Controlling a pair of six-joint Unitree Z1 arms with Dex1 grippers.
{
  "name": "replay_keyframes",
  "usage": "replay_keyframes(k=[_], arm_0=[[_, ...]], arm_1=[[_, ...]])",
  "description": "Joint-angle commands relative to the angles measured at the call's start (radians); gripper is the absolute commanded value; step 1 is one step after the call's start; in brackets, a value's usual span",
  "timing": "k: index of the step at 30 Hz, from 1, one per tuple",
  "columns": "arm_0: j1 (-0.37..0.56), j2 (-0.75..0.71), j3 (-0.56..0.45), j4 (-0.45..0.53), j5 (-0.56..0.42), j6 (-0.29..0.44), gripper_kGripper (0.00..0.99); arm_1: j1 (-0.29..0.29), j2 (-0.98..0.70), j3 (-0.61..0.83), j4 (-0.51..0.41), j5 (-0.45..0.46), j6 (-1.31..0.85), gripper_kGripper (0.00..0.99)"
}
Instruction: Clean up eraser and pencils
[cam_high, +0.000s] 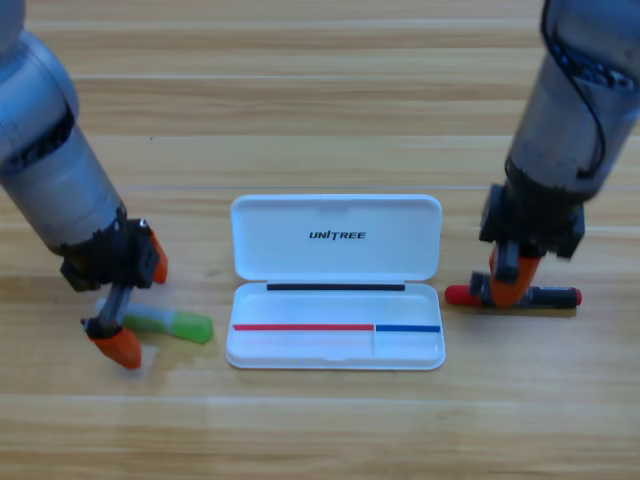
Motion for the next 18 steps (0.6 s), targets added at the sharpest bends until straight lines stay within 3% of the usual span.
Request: replay_keyframes(k=[1, 9, 18], arm_0=[[-0.02, 0.057, 0.033, -0.035, -0.005, -0.008, 0.989], [-0.02, 0.081, 0.066, -0.095, -0.005, -0.009, 0.986], [-0.02, 0.106, 0.094, -0.144, -0.003, -0.017, 0.957]], arm_1=[[0.065, 0.119, -0.089, 0.052, -0.04, -0.125, 0.0], [0.105, 0.226, -0.248, 0.095, -0.042, -0.13, 0.0], [0.125, 0.283, -0.281, 0.097, -0.037, -0.125, 0.0]])
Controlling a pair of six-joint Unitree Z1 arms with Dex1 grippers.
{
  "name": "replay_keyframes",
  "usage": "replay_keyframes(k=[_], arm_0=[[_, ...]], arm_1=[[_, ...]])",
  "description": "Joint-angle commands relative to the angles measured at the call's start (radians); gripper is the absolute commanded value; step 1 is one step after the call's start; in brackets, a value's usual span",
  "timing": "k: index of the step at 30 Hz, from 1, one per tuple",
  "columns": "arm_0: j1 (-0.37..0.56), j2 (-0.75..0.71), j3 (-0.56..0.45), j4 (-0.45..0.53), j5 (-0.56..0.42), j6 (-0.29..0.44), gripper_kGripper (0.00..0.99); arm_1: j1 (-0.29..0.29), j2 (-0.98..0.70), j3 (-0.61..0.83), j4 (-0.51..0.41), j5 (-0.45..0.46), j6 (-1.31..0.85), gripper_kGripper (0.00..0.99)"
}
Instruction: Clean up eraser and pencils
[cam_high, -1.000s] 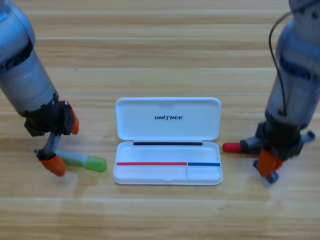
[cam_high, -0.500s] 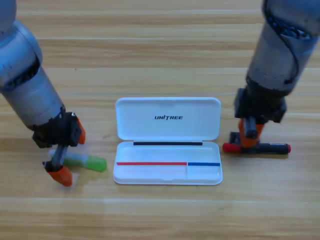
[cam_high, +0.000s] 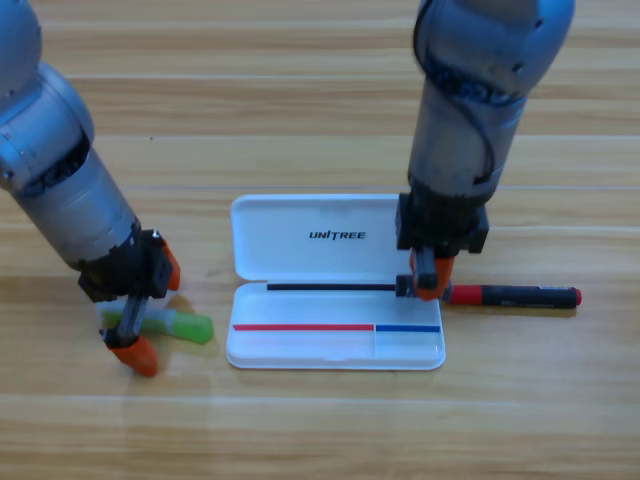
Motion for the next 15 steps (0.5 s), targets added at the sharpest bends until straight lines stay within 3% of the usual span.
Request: replay_keyframes(k=[1, 4, 10, 15], arm_0=[[-0.014, 0.067, 0.038, -0.022, -0.003, -0.003, 0.937], [-0.014, 0.064, 0.036, -0.028, -0.003, 0.002, 0.828], [-0.014, 0.068, 0.024, -0.011, 0.001, 0.037, 0.494], [-0.014, 0.061, 0.023, -0.008, 0.009, 0.04, 0.129]], arm_1=[[0.041, 0.09, -0.007, 0.013, 0.001, 0.003, 0.0], [0.047, 0.09, 0.003, 0.016, 0.012, 0.009, 0.0], [0.05, 0.11, 0.001, 0.016, 0.032, 0.017, 0.0], [0.056, 0.122, -0.002, 0.016, 0.051, 0.017, 0.0]])
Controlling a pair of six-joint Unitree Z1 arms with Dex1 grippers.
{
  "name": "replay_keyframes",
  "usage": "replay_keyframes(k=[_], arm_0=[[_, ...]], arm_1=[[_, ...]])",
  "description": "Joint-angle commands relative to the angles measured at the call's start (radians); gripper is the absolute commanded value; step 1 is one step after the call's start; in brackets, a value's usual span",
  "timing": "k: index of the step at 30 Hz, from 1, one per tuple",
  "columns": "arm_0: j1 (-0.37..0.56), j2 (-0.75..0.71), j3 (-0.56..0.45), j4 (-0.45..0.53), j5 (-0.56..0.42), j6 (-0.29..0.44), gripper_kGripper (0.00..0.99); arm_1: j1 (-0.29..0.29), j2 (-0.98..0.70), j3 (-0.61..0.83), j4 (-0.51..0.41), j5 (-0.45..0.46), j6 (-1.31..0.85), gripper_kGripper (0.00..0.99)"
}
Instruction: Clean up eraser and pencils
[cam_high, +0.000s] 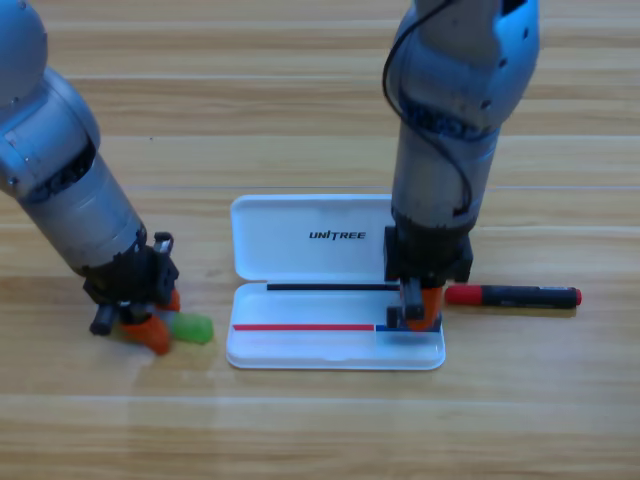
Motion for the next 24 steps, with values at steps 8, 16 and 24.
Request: replay_keyframes(k=[8, 16, 24], arm_0=[[-0.006, 0.022, 0.001, 0.05, 0.037, -0.012, 0.0], [-0.006, -0.047, -0.149, 0.261, 0.034, -0.032, 0.0], [-0.025, -0.04, -0.393, 0.479, -0.008, -0.058, 0.0]], arm_1=[[0.033, 0.07, 0.008, 0.011, 0.022, 0.01, 0.0], [0.03, 0.04, 0.02, 0.011, -0.001, 0.01, 0.792], [0.011, -0.174, 0.069, 0.056, -0.018, 0.005, 0.833]])
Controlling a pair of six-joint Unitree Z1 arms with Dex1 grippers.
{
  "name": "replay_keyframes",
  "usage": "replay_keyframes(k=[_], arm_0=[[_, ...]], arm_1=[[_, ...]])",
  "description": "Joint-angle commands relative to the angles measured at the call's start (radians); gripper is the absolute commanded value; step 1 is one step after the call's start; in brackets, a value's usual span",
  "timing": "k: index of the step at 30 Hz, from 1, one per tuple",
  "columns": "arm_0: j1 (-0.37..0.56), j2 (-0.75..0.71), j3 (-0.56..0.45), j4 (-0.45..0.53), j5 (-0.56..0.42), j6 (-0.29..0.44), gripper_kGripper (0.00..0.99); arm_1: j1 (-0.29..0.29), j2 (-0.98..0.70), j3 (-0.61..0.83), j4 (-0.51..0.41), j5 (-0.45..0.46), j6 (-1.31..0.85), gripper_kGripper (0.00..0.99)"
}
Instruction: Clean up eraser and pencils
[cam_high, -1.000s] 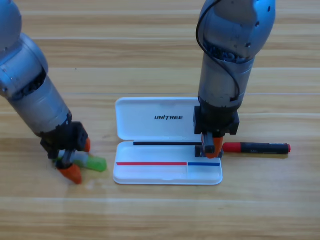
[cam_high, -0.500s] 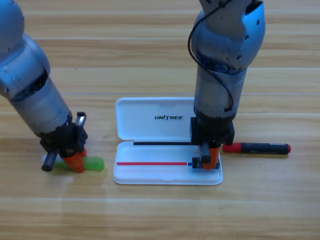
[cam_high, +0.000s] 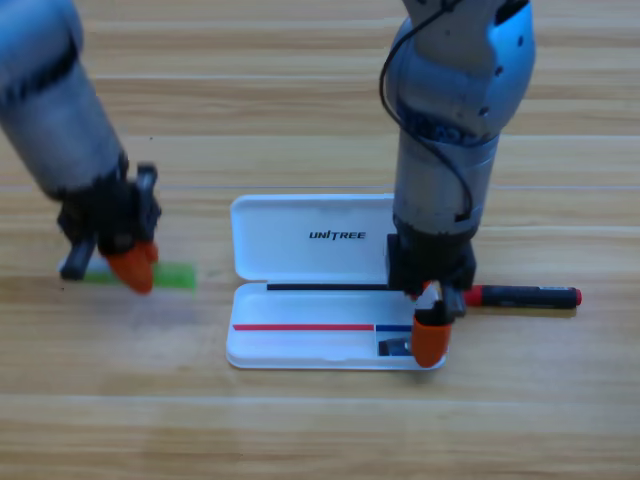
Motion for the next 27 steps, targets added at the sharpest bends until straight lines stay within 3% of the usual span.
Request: replay_keyframes(k=[1, 6, 10, 15, 27], arm_0=[[-0.033, 0.021, -0.134, 0.11, -0.033, -0.03, 0.0], [-0.067, 0.069, -0.203, 0.147, -0.059, -0.055, 0.0], [-0.1, 0.098, -0.233, 0.151, -0.075, -0.086, 0.0], [-0.159, 0.161, -0.292, 0.164, -0.09, -0.124, 0.0], [-0.223, 0.293, -0.41, 0.181, -0.122, -0.168, 0.0]], arm_1=[[-0.001, -0.199, 0.076, 0.039, -0.028, 0.004, 0.833], [-0.09, -0.273, 0.145, 0.039, -0.059, -0.01, 0.834], [-0.18, -0.233, 0.185, 0.038, -0.075, -0.087, 0.834], [-0.246, -0.138, 0.189, 0.015, -0.079, -0.142, 0.833], [-0.272, 0.008, 0.149, -0.023, -0.033, -0.2, 0.825]])
